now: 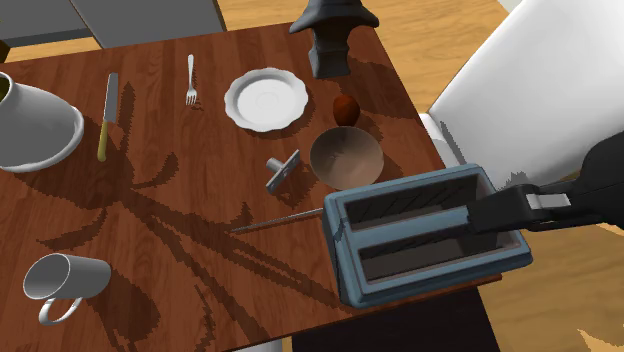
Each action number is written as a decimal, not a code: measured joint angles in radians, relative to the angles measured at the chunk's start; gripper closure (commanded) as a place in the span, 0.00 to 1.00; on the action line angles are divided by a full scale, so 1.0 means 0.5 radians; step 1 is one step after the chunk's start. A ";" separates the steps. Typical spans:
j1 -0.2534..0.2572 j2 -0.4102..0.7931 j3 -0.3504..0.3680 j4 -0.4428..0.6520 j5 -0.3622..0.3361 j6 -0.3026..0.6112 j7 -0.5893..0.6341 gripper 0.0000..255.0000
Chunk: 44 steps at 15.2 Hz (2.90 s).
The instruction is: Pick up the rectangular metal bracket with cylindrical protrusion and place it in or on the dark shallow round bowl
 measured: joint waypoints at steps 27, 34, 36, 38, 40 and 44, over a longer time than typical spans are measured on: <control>0.250 1.405 0.540 0.359 -0.301 1.234 1.112 0.00; 0.356 1.924 0.621 0.750 -0.043 1.262 1.450 0.00; 0.373 1.989 0.626 0.809 -0.058 1.258 1.503 0.00; 0.398 2.034 0.628 0.838 -0.092 1.290 1.561 0.00; 0.413 2.115 0.625 0.859 -0.108 1.412 1.591 0.00; 0.394 2.275 0.587 0.805 -0.128 1.307 1.583 0.00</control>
